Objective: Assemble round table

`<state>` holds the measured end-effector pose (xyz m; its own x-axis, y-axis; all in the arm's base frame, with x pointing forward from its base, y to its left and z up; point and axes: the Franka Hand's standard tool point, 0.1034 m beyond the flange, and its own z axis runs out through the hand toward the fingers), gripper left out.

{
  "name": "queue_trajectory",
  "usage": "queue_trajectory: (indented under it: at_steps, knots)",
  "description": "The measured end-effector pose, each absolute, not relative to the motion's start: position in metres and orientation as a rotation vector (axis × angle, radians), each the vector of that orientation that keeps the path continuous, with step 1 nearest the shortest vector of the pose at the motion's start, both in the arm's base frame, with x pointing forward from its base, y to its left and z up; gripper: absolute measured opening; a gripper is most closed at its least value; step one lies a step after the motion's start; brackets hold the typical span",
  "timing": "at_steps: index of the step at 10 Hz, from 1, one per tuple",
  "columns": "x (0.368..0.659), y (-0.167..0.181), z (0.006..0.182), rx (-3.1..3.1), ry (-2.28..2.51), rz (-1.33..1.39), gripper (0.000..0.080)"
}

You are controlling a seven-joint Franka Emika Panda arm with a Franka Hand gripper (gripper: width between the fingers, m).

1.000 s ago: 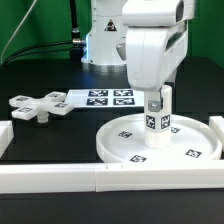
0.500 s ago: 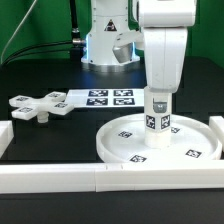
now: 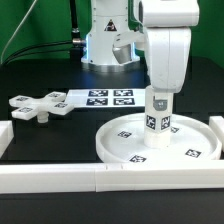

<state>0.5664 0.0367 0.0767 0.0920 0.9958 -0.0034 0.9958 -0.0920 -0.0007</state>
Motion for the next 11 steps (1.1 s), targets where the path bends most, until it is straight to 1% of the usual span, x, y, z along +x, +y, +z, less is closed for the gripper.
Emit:
queue_trajectory:
  at_steps: [4, 5, 7, 11]
  knots:
    - [0.5658, 0.0371, 0.0765, 2.395, 2.036, -0.006, 0.0406]
    - [0.5639, 0.0372, 0.0765, 2.574, 1.829, -0.021, 0.0406]
    - [0.5630, 0.0366, 0.0759, 2.742, 1.571, -0.027, 0.0406]
    - [0.5628, 0.0387, 0.0759, 2.968, 1.087, -0.030, 0.0406]
